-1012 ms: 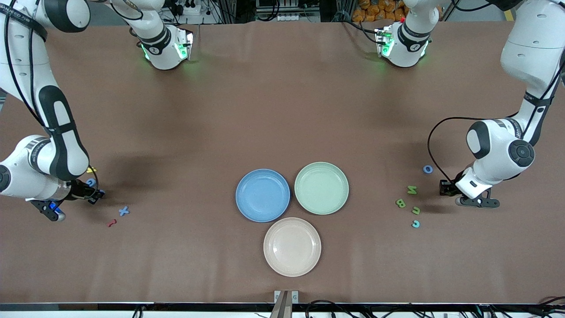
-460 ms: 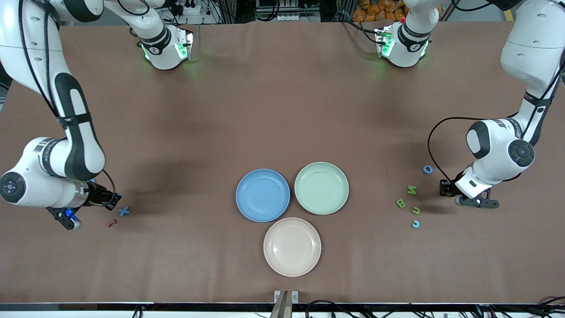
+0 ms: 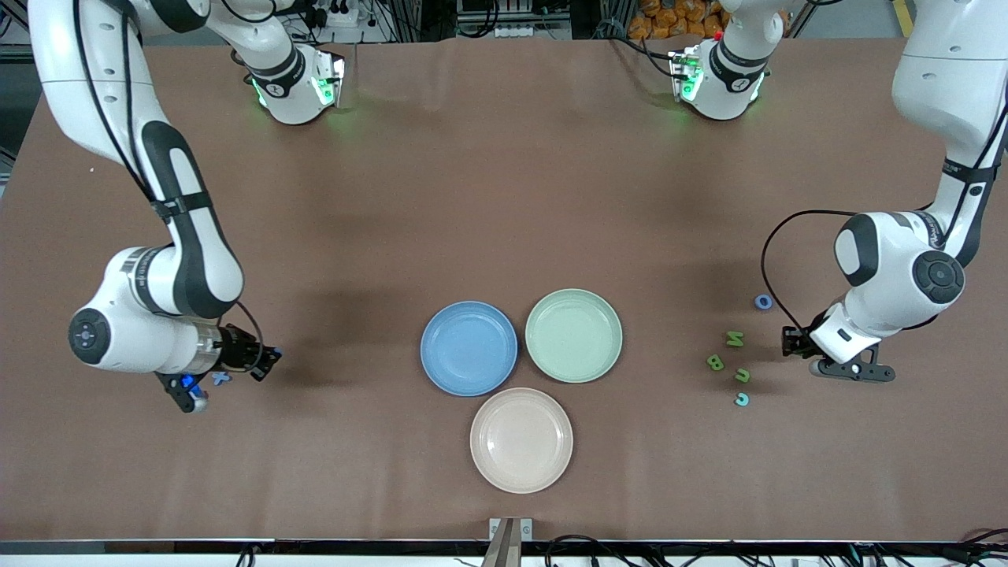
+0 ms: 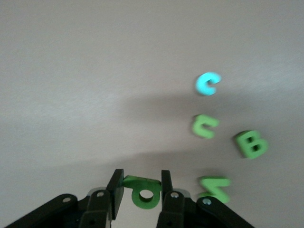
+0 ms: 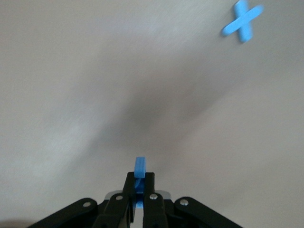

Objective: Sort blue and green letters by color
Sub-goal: 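Place green d on the green plate while the right gripper places blue i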

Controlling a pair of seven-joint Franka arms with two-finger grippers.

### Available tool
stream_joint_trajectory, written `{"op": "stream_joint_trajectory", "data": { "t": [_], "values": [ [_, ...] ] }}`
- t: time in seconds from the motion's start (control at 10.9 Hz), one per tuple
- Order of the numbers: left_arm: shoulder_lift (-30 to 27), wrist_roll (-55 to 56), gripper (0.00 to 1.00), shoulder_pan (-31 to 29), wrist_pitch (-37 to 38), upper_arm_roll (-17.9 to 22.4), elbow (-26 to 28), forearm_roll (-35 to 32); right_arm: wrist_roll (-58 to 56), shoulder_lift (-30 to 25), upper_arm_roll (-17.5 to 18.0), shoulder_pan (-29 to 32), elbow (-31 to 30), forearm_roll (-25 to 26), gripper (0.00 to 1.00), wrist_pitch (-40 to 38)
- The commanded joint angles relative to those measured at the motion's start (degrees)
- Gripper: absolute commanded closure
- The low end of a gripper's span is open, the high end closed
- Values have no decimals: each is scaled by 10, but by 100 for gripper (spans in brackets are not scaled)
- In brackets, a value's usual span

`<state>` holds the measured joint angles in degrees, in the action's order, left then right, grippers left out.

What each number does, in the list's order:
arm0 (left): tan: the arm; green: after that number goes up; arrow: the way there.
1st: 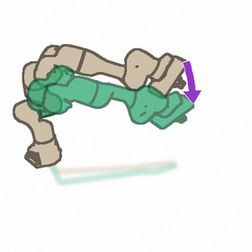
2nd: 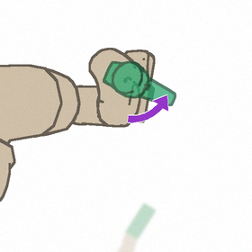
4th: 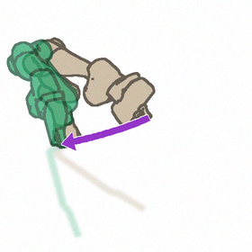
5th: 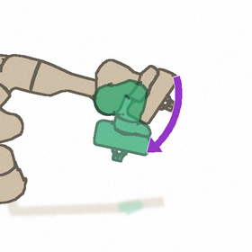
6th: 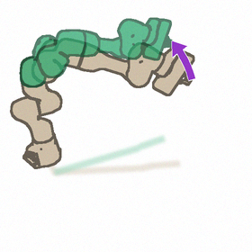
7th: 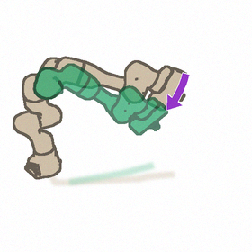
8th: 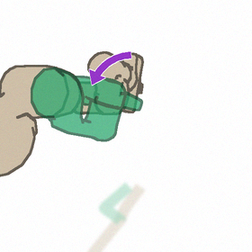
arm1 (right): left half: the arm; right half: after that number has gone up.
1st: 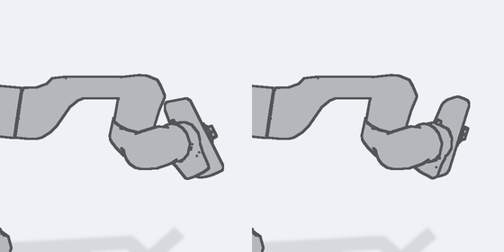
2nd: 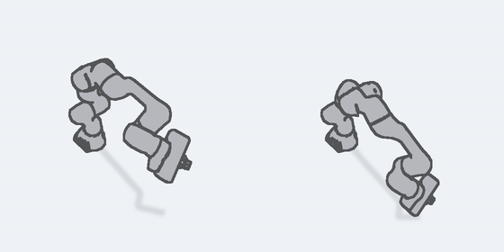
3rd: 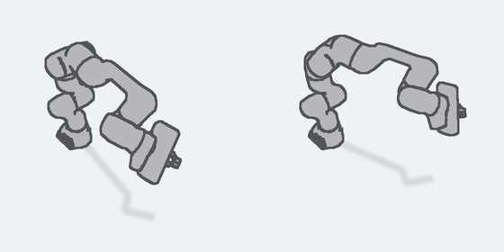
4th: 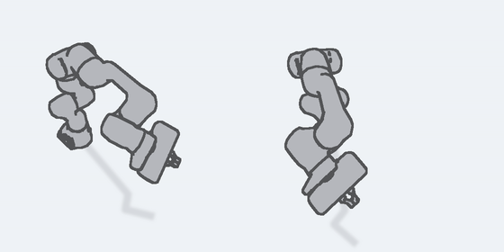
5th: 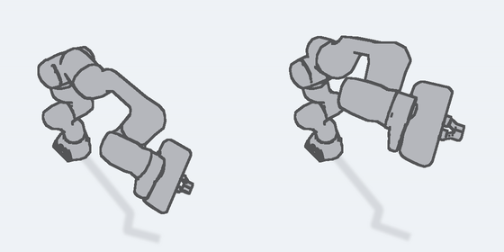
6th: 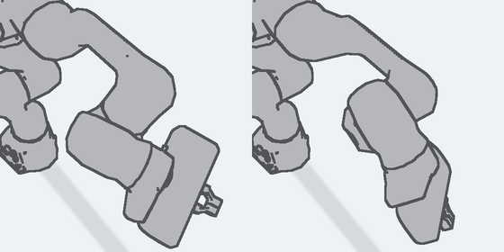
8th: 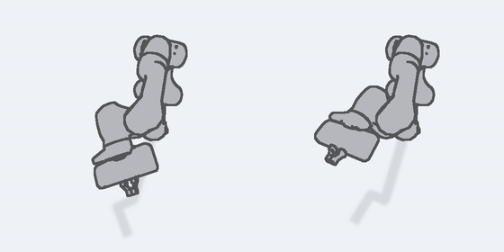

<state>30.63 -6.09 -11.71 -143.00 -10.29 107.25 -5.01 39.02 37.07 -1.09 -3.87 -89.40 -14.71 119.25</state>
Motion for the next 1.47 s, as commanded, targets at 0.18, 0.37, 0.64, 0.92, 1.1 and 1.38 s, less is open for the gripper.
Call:
{"op": "stream_joint_trajectory", "data": {
  "t": [0.18, 0.37, 0.64, 0.92, 1.1, 1.38],
  "values": [
    [-14, 187, 84, 88, 51, -19, -33, -7, 3, 6, 2, -77, 15, -19, 100, 47],
    [-12, 270, 84, 138, 103, -24, -75, -5, 2, 6, 2, -125, 16, -17, 100, 65],
    [0, 362, 83, 193, 117, -24, -107, -5, 34, 14, 2, -187, 27, -28, 100, 112],
    [19, 441, 84, 236, 117, -24, -131, -4, 112, 32, 2, -241, 30, -30, 100, 168],
    [35, 483, 84, 263, 117, -24, -145, -4, 165, 48, 2, -259, 51, -30, 99, 188],
    [69, 547, 83, 302, 117, -24, -171, -4, 202, 53, 1, -283, 58, -28, 4, 190]
  ]
}}
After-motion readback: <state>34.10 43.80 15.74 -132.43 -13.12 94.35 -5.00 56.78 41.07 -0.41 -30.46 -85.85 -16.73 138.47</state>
